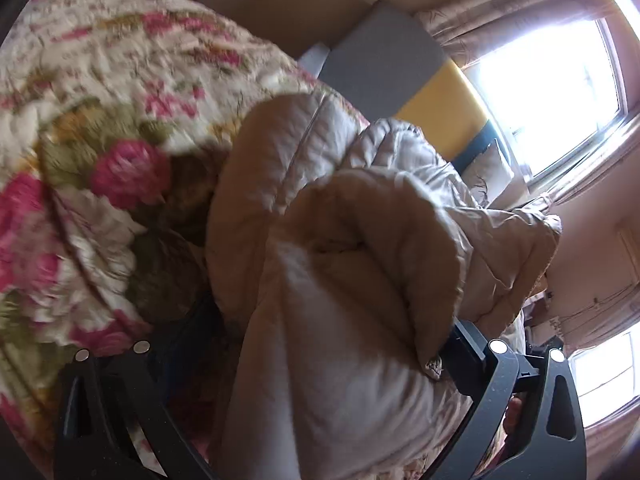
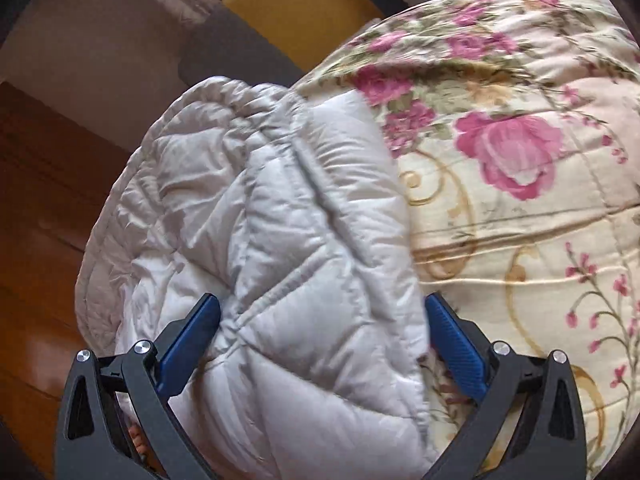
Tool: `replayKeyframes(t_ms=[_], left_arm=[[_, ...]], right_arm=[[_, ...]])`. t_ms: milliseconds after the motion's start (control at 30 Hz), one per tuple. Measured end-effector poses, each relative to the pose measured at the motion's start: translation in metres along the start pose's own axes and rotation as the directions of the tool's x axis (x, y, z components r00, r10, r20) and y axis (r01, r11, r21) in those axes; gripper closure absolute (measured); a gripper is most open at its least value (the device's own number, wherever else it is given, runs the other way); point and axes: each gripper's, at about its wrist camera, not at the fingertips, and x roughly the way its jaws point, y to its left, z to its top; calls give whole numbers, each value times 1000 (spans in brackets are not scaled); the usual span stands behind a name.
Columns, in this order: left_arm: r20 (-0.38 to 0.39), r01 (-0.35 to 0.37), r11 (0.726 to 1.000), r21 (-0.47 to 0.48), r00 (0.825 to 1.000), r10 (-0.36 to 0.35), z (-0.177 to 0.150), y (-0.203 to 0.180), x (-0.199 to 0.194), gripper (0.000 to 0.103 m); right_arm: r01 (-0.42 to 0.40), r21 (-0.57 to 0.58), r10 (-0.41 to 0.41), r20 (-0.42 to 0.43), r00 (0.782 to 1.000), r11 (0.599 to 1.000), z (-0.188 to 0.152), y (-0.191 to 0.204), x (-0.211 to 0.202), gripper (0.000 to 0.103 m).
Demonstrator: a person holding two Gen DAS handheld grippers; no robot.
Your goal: Fold large clothes
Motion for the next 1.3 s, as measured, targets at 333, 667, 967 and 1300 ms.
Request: replayKeyframes(t_ms=[333,667,967,1300], left_arm=[[-131,102,986,132,988,-85,-29,-24,16,8],[-261,256,955,146,942,-212,-91,-36,-15,9],[-208,237,970,54,953,-221,-109,-13,-65,9],[1,281,943,176,958,-286,-92,-37,-126,4]], right_arm=[[-148,95,150,-18,988,984,-41,-21,-21,51],[-260,103,265,-31,964,960,-94,-52,-90,53],[-46,86,42,55,998,995,-130,-86,-170,33],[226,-248,-147,299,943,942,-82,44,-158,11]])
